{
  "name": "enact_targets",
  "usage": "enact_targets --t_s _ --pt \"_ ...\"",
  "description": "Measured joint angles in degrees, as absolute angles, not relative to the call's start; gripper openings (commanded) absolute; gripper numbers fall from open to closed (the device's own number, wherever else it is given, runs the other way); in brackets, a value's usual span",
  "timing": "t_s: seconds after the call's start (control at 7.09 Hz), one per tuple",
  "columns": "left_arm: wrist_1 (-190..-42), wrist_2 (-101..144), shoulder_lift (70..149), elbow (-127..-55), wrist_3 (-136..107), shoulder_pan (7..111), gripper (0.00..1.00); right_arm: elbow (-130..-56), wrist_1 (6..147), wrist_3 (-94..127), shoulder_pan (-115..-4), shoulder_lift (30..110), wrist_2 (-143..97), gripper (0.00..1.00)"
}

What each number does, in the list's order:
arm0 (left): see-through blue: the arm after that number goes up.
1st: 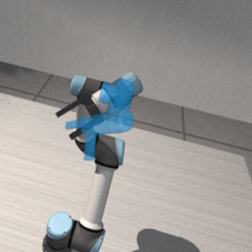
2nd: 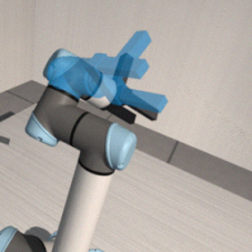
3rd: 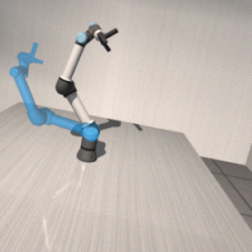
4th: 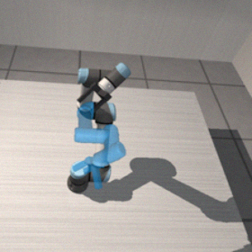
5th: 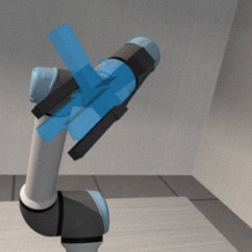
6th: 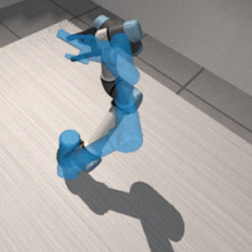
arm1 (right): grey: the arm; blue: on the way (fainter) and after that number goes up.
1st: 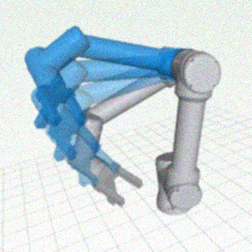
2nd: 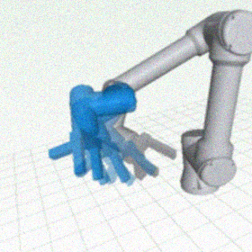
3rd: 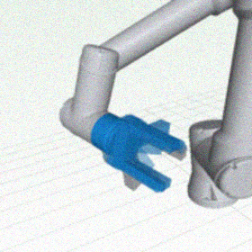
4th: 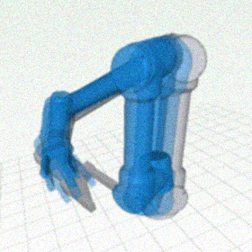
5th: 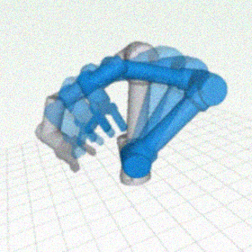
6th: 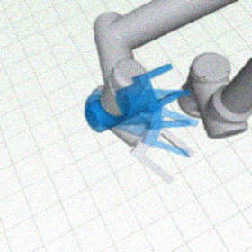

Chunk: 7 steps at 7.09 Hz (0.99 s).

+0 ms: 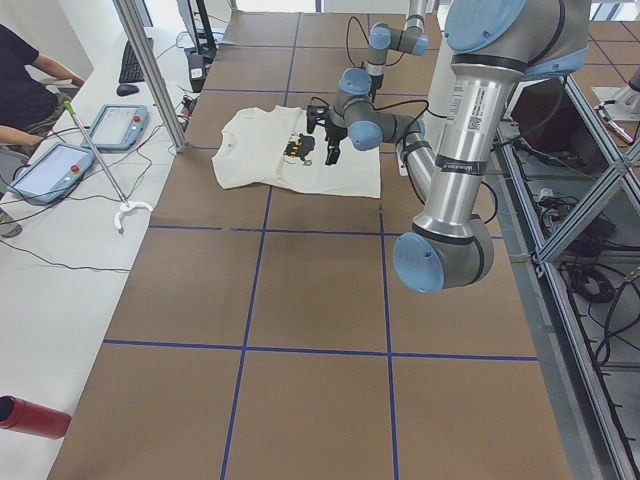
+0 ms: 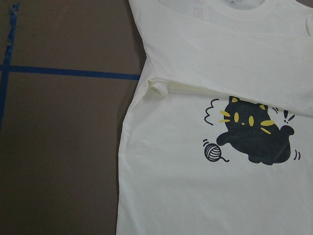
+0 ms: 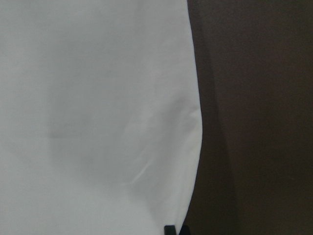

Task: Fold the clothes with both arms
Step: 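Move both grippers to the hem corners nearest the robot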

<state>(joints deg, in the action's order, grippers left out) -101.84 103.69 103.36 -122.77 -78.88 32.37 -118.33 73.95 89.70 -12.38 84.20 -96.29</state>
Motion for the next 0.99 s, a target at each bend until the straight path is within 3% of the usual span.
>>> enact_targets --t_s 0.28,0.99 --pt "-103.74 101.95 100.93 -121.16 -89.19 26.71 0.91 -121.60 73.90 89.73 -12.72 84.51 -96.37 0.00" --pt "-103.72 96.18 99.32 -116.22 -99.03 14.96 0.87 -124.36 73.83 89.68 -14.50 84.41 -96.57 0.00"
